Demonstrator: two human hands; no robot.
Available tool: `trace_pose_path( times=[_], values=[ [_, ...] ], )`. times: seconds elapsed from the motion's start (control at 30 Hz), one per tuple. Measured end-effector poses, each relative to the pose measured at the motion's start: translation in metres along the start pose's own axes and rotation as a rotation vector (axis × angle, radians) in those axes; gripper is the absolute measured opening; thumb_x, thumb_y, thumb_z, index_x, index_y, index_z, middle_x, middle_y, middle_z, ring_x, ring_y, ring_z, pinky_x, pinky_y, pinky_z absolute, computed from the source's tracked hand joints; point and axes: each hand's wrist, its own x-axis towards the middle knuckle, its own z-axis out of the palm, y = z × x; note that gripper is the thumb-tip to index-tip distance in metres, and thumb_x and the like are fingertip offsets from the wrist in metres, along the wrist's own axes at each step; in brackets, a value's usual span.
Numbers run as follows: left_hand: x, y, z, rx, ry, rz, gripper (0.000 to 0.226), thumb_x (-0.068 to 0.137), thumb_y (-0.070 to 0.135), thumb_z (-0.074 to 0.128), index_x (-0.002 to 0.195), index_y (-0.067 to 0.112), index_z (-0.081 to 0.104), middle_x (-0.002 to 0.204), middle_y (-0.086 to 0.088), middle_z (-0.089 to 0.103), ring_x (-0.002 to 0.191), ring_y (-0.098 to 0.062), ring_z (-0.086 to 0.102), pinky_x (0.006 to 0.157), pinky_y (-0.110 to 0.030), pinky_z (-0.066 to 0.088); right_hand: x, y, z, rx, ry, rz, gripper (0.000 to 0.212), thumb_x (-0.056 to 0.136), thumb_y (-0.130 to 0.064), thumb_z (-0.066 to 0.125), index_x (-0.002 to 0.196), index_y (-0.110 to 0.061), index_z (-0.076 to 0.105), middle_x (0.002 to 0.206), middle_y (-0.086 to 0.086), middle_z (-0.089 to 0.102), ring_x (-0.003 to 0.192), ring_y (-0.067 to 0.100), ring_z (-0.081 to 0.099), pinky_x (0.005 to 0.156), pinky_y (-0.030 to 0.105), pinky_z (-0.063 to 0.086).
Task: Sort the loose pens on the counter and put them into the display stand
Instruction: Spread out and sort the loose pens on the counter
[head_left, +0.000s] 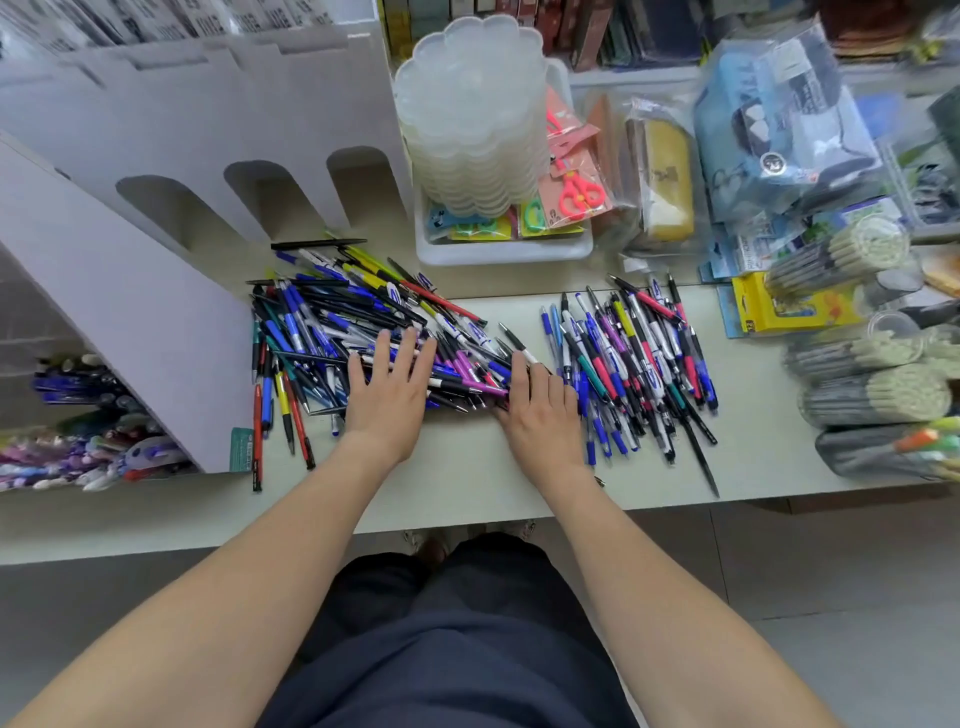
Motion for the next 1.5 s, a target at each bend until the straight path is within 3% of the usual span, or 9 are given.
trace_pose_path(
  times=[0.3, 0.4, 0.5, 0.63, 0.7, 0.83, 0.93, 1.2, 1.5],
  values=[
    [-0.002, 0.008, -0.001, -0.027, 0.009, -0.148, 0.098, 0.102, 0.031, 0.059, 0.167, 0.007, -0.011, 0.176, -0.019, -0.009, 0.161, -0.048, -0.007, 0.127, -0.066, 0.011, 0.009, -0.003, -0.007, 0.030, 0.060, 0.263, 0.070, 0.101, -0.048, 0.061, 0.149, 0.000, 0.045, 0.121, 0.017, 0.057, 0.104, 0.034, 0.053, 0.091, 0.047, 0.044],
    [-0.008, 0.023, -0.013, -0.177, 0.158, -0.132, 0.092, 0.084, 0.022, 0.069, 0.161, 0.005, 0.023, 0.165, -0.024, 0.024, 0.154, -0.049, 0.020, 0.121, -0.061, 0.026, 0.020, -0.010, -0.010, 0.120, 0.027, 0.350, 0.073, 0.104, -0.047, 0.057, 0.154, 0.003, 0.038, 0.145, 0.024, 0.048, 0.124, 0.038, 0.052, 0.102, 0.049, 0.045],
    [-0.008, 0.047, -0.020, -0.453, 0.346, -0.031, 0.058, 0.078, 0.014, 0.068, 0.133, 0.003, 0.053, 0.130, -0.019, 0.050, 0.120, -0.040, 0.047, 0.099, -0.050, 0.046, 0.026, -0.012, -0.018, 0.192, -0.009, 0.327, 0.081, 0.104, -0.045, 0.057, 0.159, 0.006, 0.026, 0.155, 0.026, 0.040, 0.134, 0.039, 0.046, 0.110, 0.048, 0.044],
    [0.002, 0.076, -0.034, -0.842, 0.119, -0.119, 0.011, 0.097, 0.014, 0.056, 0.107, 0.008, 0.060, 0.099, -0.015, 0.068, 0.094, -0.037, 0.064, 0.080, -0.048, 0.053, 0.017, 0.006, -0.029, 0.175, 0.048, 0.170, 0.080, 0.100, -0.052, 0.057, 0.156, 0.001, 0.036, 0.144, 0.018, 0.051, 0.126, 0.034, 0.050, 0.103, 0.047, 0.045],
    [0.004, 0.085, -0.037, -0.855, -0.066, -0.182, 0.016, 0.095, 0.018, 0.060, 0.091, 0.005, 0.067, 0.085, -0.017, 0.072, 0.087, -0.037, 0.069, 0.077, -0.048, 0.058, 0.001, 0.023, -0.036, 0.271, 0.150, 0.115, 0.059, 0.102, -0.043, 0.055, 0.148, -0.007, 0.049, 0.139, 0.012, 0.055, 0.124, 0.031, 0.050, 0.102, 0.047, 0.046],
    [0.002, 0.104, -0.029, -0.926, -0.246, -0.259, 0.030, 0.092, 0.022, 0.069, 0.068, 0.010, 0.056, 0.064, -0.012, 0.064, 0.065, -0.029, 0.064, 0.066, -0.036, 0.054, -0.040, 0.057, -0.052, 0.594, 0.060, 0.178, 0.014, 0.099, -0.027, 0.064, 0.110, -0.018, 0.065, 0.094, -0.005, 0.065, 0.089, 0.015, 0.060, 0.078, 0.043, 0.056],
    [0.008, 0.113, -0.026, -0.918, -0.160, -0.290, 0.036, 0.099, 0.029, 0.061, 0.071, 0.005, 0.063, 0.068, -0.009, 0.069, 0.073, -0.027, 0.065, 0.071, -0.039, 0.056, -0.058, 0.059, -0.048, 0.468, -0.314, 0.260, 0.033, 0.090, -0.055, 0.072, 0.086, -0.023, 0.066, 0.072, -0.008, 0.064, 0.074, 0.017, 0.063, 0.066, 0.037, 0.056],
    [0.016, 0.121, -0.027, -0.910, -0.029, -0.341, 0.042, 0.100, 0.033, 0.066, 0.063, 0.014, 0.063, 0.060, -0.005, 0.066, 0.065, -0.027, 0.067, 0.062, -0.034, 0.051, -0.046, 0.047, -0.048, 0.262, -0.427, 0.205, 0.041, 0.094, -0.035, 0.066, 0.068, -0.017, 0.039, 0.067, 0.001, 0.046, 0.067, 0.028, 0.052, 0.051, 0.033, 0.029],
    [0.030, 0.132, -0.004, -1.221, -0.094, -0.456, 0.032, 0.082, 0.028, 0.060, 0.063, 0.002, 0.060, 0.062, -0.016, 0.070, 0.063, -0.035, 0.075, 0.062, -0.055, 0.064, -0.033, 0.037, -0.054, 0.235, -0.467, 0.113, 0.020, 0.097, -0.013, 0.054, 0.079, -0.010, 0.047, 0.081, 0.010, 0.057, 0.081, 0.036, 0.063, 0.062, 0.036, 0.036]
  ],
)
